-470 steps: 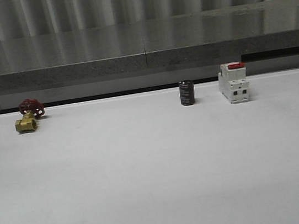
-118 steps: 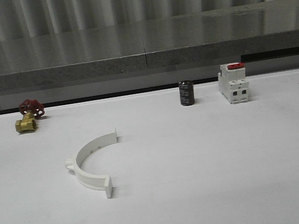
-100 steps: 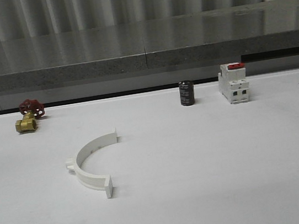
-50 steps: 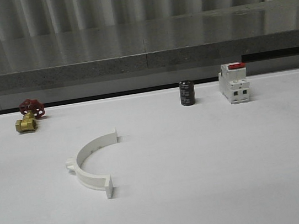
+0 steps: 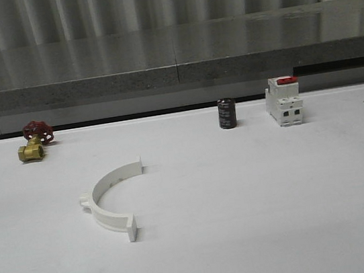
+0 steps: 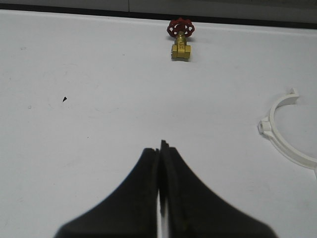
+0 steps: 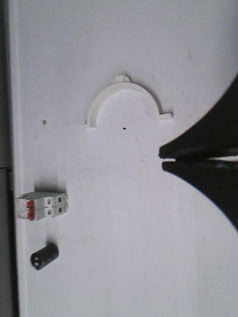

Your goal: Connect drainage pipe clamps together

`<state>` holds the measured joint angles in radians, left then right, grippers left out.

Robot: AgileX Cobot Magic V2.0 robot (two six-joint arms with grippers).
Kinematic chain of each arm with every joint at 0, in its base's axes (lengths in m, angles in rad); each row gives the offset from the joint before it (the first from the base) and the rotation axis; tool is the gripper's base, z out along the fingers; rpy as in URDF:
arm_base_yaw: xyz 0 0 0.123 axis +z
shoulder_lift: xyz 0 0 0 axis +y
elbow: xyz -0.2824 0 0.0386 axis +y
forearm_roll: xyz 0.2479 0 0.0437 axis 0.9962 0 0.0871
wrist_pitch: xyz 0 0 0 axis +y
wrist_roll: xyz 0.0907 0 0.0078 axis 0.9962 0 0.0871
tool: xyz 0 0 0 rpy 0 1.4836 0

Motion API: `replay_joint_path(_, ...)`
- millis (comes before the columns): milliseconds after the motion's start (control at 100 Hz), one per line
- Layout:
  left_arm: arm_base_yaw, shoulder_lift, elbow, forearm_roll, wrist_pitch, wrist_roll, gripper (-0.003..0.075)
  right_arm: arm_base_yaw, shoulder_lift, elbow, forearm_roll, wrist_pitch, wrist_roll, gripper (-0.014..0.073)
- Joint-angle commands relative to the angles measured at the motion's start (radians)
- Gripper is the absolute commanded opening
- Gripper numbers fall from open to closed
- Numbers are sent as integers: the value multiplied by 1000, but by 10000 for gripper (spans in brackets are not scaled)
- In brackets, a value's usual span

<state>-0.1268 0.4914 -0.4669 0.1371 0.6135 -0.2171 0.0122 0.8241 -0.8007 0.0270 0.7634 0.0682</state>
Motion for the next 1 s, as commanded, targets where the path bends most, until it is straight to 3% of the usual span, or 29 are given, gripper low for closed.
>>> replay_joint_path(0,2,2,-27,5,-68,2,-21,-5,64,-41,5,-21,1,-67)
replay_joint_path(70,2,2,-27,5,-68,2,-21,-5,111,-41,5,0,0,-55)
replay_joint_path(140,2,2,-27,5,-68,2,-21,-5,149,-41,5,25,-9,10)
replay_joint_path(340,2,2,-27,5,-68,2,-21,-5,188,-41,5,9,-10,435)
replay_joint_path(410,2,2,-27,5,-68,2,-21,-5,196,-48,7,-13,-10,519)
replay_joint_path(710,2,2,-27,5,-68,2,-21,-18,442,-245,17,-18,-42,527)
replay_joint_path(990,2,2,-27,5,-68,2,-21,-158,694,-412,48,11,-181,527)
